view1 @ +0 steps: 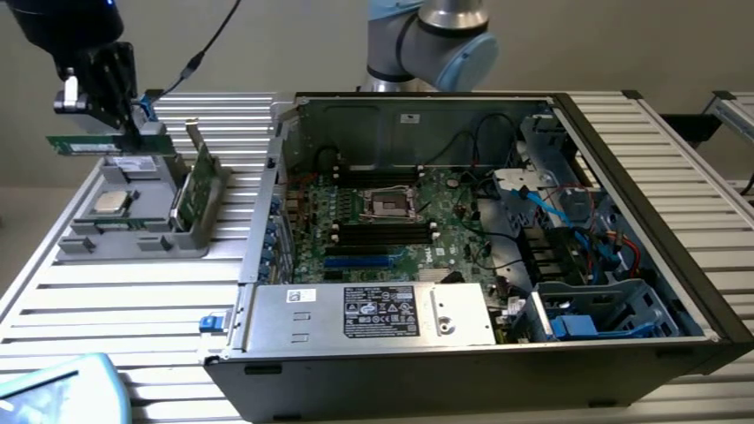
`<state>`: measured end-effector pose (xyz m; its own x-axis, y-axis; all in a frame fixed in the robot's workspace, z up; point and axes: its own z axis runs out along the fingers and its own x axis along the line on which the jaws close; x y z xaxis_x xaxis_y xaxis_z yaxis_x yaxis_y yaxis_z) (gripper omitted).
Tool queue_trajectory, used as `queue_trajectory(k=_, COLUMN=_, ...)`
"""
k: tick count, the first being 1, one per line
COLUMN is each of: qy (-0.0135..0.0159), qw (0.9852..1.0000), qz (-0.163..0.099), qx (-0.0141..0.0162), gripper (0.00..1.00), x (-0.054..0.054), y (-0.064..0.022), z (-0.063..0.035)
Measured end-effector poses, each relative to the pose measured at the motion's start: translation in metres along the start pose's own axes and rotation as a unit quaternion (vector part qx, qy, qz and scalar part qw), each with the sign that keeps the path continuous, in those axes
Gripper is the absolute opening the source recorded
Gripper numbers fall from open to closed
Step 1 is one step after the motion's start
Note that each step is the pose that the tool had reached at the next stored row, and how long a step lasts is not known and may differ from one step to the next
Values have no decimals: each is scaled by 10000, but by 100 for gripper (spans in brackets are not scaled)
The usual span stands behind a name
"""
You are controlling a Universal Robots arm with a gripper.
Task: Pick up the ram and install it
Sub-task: 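Pick up the ram and move it above insertion slot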
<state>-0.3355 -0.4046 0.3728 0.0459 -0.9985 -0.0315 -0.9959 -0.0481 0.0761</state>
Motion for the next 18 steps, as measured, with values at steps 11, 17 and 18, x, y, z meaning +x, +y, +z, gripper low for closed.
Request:
queue_trajectory(k=11, qy=-6, qw=10000, qz=-2, qx=-27, gripper=14, x=23, y=-464, z=-335)
queue_trajectory(k=17, qy=-32, qw=10000, qz=-13, qx=-28, gripper=14, x=38, y=-735, z=-368)
queue_trajectory(k=18, qy=-34, qw=10000, qz=-16, qx=-28, gripper=14, x=40, y=-780, z=-372)
